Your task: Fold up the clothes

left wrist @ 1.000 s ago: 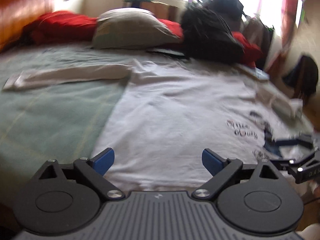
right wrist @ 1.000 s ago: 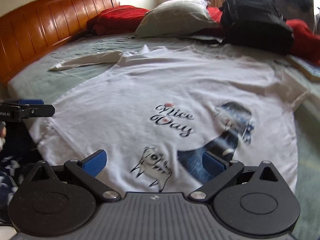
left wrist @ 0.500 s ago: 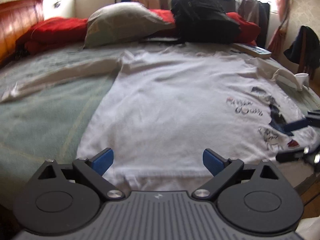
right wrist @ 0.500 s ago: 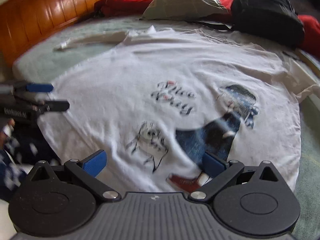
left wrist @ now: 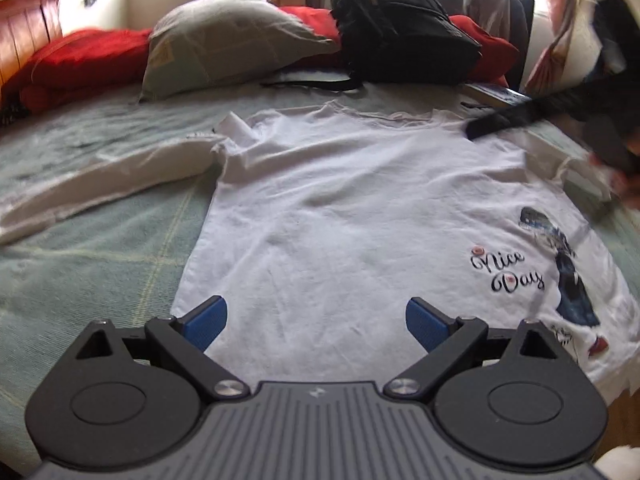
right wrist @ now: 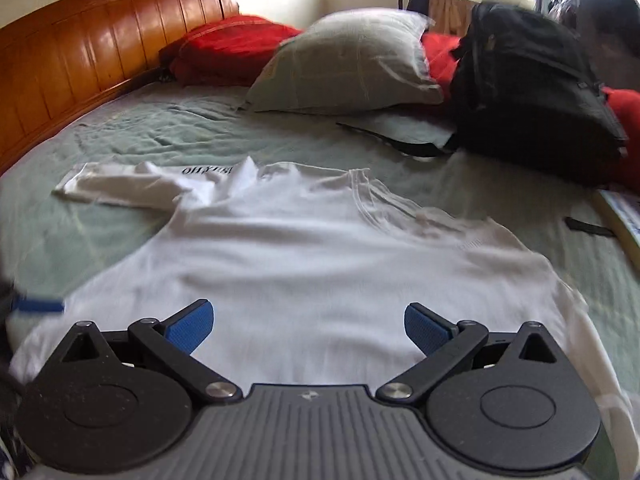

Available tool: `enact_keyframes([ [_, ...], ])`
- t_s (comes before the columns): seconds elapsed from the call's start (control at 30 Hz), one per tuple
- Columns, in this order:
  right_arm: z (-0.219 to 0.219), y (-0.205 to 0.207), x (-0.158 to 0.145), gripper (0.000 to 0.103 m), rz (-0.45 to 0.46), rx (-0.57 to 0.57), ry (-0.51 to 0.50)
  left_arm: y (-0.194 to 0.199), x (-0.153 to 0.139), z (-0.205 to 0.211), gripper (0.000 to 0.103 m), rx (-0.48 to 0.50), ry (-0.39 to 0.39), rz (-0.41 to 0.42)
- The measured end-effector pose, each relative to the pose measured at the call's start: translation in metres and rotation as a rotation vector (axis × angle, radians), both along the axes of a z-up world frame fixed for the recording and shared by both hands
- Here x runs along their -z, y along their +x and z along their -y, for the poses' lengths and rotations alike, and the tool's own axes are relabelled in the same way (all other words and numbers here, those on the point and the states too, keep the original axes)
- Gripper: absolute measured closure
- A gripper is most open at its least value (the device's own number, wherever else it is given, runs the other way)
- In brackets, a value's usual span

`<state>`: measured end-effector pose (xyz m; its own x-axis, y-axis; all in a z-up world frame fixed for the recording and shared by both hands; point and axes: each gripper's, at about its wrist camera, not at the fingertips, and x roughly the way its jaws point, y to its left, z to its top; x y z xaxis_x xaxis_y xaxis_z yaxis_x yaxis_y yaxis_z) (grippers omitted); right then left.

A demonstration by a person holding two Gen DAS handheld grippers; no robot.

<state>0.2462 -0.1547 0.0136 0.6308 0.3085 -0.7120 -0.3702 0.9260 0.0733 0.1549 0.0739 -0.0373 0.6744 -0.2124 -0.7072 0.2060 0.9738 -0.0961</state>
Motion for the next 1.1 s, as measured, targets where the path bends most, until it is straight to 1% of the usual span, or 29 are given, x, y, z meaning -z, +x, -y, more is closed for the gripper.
enact_keyframes([
  [0.07,-0.008,0.032,0.004,0.0,-0.028,-0.002,0.0,0.004,0.007,-0.003,0.007,0.015,-0.041,-0.027],
  [0.17,-0.024,0.073,0.01,0.0,-0.063,-0.026,-0.01,0.01,0.019,-0.005,0.007,0.014,-0.057,-0.066],
  [0.47,-0.098,0.165,0.03,0.0,-0.117,-0.181,-0.07,0.009,0.02,-0.018,0.007,0.032,-0.052,-0.061],
  [0.53,-0.116,0.182,0.041,0.0,-0.173,-0.21,-0.11,0.008,0.022,-0.019,0.007,0.034,-0.058,-0.055],
  [0.67,-0.142,0.211,0.081,0.0,-0.286,-0.173,-0.228,0.008,0.025,-0.019,0.003,0.048,-0.064,-0.047],
  [0.87,-0.153,0.246,0.093,0.0,-0.187,-0.131,-0.127,0.012,0.028,-0.019,0.001,0.069,-0.05,-0.047],
  [0.97,-0.161,0.257,0.096,0.0,-0.129,-0.138,-0.114,0.012,0.028,-0.019,0.001,0.065,-0.051,-0.045],
  [1.1,-0.158,0.266,0.093,0.0,-0.095,-0.168,-0.064,0.01,0.026,-0.018,0.001,0.054,-0.053,-0.043],
])
